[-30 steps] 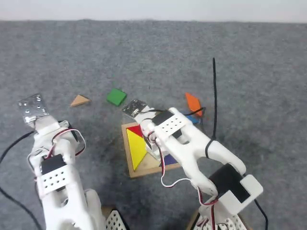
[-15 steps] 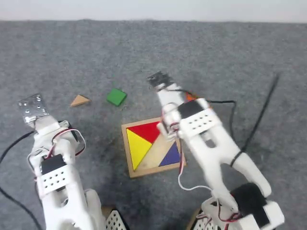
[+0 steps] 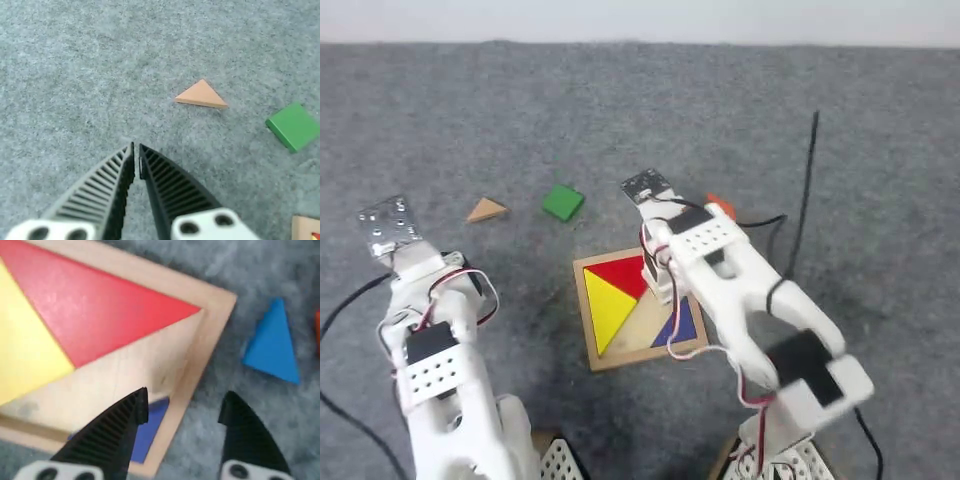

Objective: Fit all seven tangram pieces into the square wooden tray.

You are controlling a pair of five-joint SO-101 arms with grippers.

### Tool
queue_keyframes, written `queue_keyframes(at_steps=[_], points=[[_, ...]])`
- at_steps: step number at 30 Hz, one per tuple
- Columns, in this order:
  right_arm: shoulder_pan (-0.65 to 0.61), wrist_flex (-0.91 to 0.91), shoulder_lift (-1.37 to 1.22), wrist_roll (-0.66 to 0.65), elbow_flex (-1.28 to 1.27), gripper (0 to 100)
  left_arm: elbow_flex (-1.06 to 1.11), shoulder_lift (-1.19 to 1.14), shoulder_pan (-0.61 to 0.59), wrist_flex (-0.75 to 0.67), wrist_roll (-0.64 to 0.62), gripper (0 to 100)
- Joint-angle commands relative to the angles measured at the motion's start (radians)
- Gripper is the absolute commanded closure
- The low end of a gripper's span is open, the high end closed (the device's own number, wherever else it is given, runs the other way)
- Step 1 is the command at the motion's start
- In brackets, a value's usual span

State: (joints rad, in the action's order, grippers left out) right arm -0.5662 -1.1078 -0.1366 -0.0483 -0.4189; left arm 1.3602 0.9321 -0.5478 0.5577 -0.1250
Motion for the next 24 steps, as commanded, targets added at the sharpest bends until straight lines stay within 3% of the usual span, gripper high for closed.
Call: queue_keyframes(at_steps=[1,7,19,24], points=[[-0.01,0.012,-0.051,0.014,0.101,86.0,-0.007,0.02,-0.003,-0.025,0.008,98],[0.002,0.012,-0.093,0.086,0.14,99.0,-0.007,0.02,-0.003,-0.025,0.009,98],[0.067,-0.024,-0.102,0.5,0.238,99.1,-0.007,0.02,-0.003,-0.025,0.009,98],[0.064,0.039,-0.102,0.651,0.244,99.1,-0.007,0.021,-0.002,-0.025,0.009,98]])
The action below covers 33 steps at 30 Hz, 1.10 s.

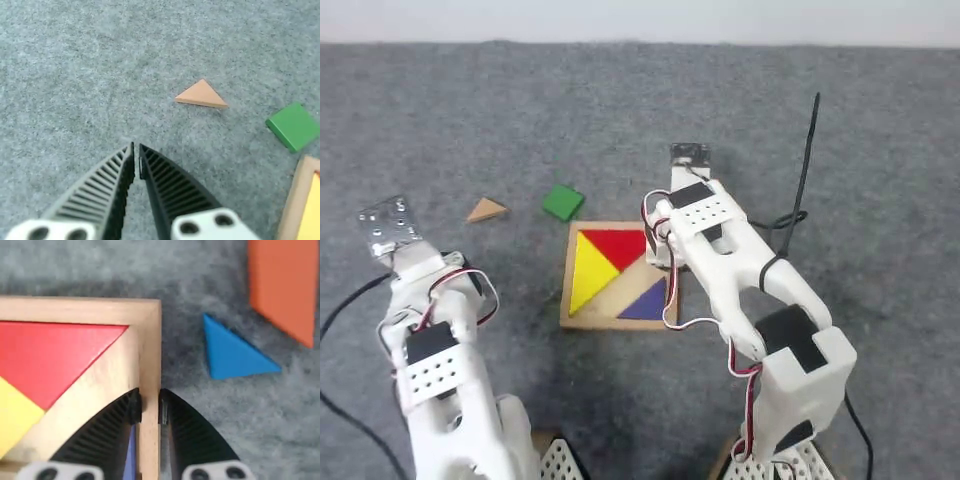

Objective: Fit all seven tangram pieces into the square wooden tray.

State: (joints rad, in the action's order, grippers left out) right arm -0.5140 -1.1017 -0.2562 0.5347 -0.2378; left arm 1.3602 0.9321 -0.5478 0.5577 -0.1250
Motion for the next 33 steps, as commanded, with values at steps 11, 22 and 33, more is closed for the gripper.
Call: queue_keyframes(at_steps=[11,22,33], points=[[-0.001,-0.044,0.028,0.048,0.075,83.1,-0.074,0.012,0.002,0.012,0.049,98],[0.005,-0.229,0.028,-0.048,0.16,79.8,-0.587,-0.35,0.25,0.442,0.166,93],[0.074,-0.252,0.027,-0.097,0.157,86.5,-1.018,-0.922,0.147,0.471,0.466,82]])
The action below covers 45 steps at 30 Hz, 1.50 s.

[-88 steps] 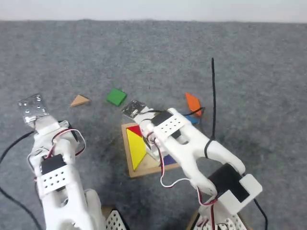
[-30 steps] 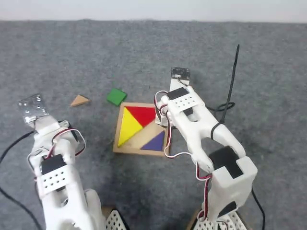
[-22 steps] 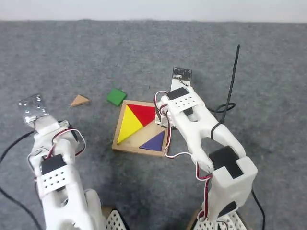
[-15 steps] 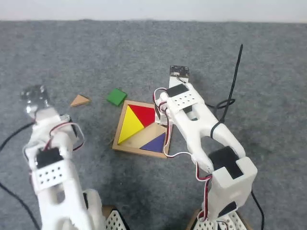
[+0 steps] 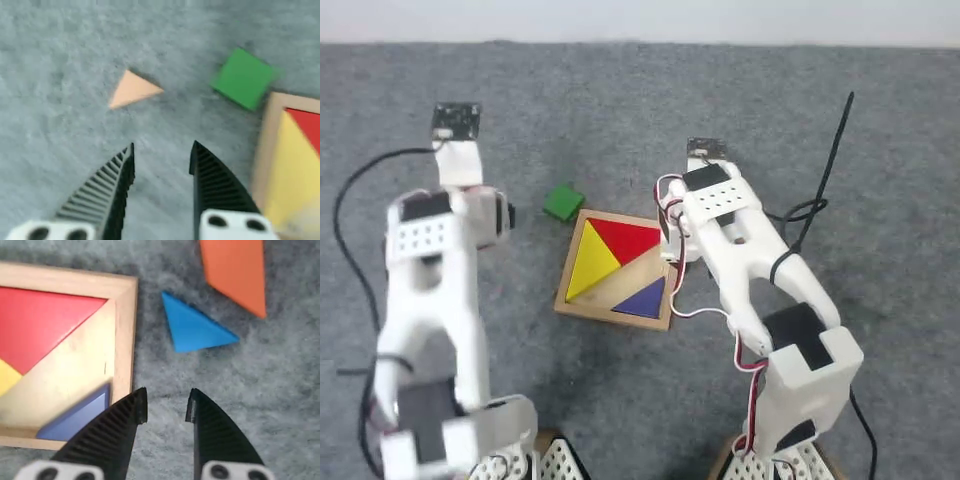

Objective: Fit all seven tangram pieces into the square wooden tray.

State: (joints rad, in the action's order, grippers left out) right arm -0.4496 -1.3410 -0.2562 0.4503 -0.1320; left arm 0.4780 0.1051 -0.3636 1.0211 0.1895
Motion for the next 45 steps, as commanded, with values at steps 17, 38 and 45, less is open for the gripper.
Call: queue_keyframes(at_steps=[17,38,45], points=[[0.004,-0.048,0.027,-0.077,0.051,86.8,-0.811,-0.677,-0.032,0.249,0.79,82],[0.005,-0.041,0.027,-0.08,0.055,86.5,-1.043,-0.962,-0.029,0.41,1.198,82],[0.005,-0.041,0.021,-0.11,0.055,86.6,-1.21,-0.934,-0.029,0.623,0.997,82]])
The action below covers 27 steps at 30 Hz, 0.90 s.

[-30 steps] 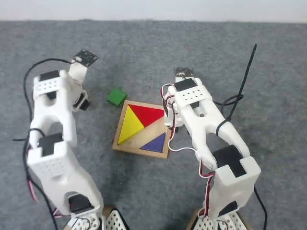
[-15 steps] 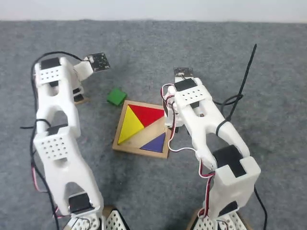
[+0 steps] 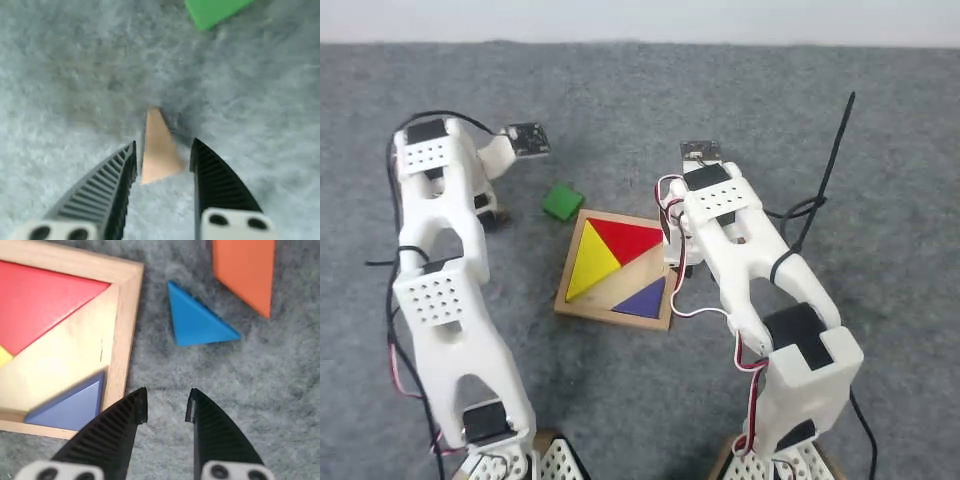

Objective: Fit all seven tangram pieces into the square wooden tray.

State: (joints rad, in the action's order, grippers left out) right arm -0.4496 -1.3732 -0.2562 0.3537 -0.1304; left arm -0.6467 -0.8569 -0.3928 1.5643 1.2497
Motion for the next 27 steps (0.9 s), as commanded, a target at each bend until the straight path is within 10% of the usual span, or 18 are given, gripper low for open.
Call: queue_keyframes(at_steps=[1,27], points=[[0.005,-0.008,0.019,-0.015,0.054,86.7,-0.099,0.023,0.0,0.089,-0.068,82],[0.005,-0.008,0.019,-0.015,0.052,86.7,-0.208,-0.173,-0.011,0.192,-0.023,99]])
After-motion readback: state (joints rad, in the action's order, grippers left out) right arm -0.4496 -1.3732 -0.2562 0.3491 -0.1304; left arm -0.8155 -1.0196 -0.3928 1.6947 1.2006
